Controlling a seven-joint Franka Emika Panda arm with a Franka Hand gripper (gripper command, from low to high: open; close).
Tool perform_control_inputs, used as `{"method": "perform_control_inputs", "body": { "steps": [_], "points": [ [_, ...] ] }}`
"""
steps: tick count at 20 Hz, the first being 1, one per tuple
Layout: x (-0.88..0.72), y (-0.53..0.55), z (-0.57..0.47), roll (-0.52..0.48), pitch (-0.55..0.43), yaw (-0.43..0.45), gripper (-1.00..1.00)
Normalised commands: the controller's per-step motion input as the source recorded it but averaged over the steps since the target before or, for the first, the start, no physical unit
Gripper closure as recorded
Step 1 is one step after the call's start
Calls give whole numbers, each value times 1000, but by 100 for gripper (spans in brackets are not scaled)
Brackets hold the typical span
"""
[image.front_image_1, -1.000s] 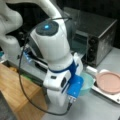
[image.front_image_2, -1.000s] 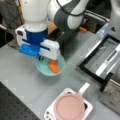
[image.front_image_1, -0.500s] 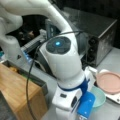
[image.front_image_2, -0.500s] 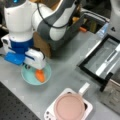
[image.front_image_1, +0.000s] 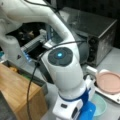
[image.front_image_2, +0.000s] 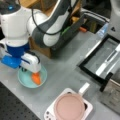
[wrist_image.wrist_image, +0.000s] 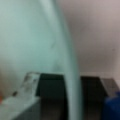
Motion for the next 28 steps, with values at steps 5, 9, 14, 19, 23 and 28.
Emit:
{"method": "perform_control_inputs", "body": {
  "steps": [5,9,14,19,23,28],
  "points": [
    [202,36,-165,-79,126,12,100],
    [140,46,-97,-68,77,12,100],
    [123,-17,-87,-73,28,17,100],
    [106,17,-65,-60,7,6,100],
    [82,56,1,-44,21,2,-100],
    [82,47,38,-35,19,0,-100]
  ]
}}
